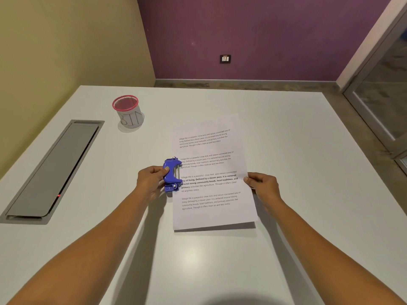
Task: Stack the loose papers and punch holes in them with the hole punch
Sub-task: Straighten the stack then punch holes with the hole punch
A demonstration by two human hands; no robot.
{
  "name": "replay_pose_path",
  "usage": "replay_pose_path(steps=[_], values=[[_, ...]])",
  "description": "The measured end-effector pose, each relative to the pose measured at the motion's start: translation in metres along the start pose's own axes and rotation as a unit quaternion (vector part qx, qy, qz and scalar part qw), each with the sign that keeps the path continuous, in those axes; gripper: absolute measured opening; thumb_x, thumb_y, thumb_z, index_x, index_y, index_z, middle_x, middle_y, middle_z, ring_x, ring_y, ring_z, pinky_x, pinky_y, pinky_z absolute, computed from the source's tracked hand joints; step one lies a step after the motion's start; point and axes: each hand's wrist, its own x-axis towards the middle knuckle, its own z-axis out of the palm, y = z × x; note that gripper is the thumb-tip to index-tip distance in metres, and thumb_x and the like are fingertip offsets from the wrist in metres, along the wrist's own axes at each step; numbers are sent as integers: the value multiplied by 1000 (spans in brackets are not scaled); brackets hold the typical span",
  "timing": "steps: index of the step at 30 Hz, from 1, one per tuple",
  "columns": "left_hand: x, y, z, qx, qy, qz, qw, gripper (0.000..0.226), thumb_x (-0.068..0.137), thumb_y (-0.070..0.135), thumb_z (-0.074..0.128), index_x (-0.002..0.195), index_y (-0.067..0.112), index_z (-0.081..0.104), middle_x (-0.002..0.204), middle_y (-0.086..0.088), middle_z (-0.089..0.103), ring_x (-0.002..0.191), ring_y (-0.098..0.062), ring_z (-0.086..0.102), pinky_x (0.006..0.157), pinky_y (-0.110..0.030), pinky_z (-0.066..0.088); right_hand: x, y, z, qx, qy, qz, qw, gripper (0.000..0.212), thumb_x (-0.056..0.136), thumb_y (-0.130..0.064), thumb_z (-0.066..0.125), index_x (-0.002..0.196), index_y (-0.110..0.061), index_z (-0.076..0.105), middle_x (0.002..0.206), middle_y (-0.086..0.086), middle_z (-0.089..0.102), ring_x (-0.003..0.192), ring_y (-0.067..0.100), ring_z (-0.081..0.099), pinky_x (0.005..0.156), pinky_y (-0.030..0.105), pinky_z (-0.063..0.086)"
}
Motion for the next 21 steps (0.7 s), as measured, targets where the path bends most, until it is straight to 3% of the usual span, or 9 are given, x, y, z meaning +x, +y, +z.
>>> replay_pose_path(steps=[10,15,17,21], values=[[11,-6,7,51,34,0,998,21,85,2,62,66,6,51,67,-8,53,36,-4,56,35,-12,44,5,7,5,-16,-6,32,999,28,80,-3,67,109,1,66,108,16,68,90,24,64,96,37,50],[18,-12,11,94,44,-4,995,25,84,1,62,64,6,48,61,-6,45,19,-1,35,28,-8,29,8,12,8,-24,-1,46,999,30,80,-3,68,110,1,66,105,17,69,89,26,64,89,36,52],[21,-13,11,117,50,0,992,24,84,4,64,64,8,50,64,-7,48,24,-2,40,29,-9,32,9,14,8,-26,-1,51,998,29,80,-3,68,109,1,66,102,16,68,88,26,64,86,35,53],[27,-16,14,131,70,7,989,24,83,6,65,65,10,50,70,-5,53,51,-13,48,32,-11,40,9,16,10,-32,1,56,998,27,79,-3,69,105,0,68,107,18,69,97,32,66,95,41,51]])
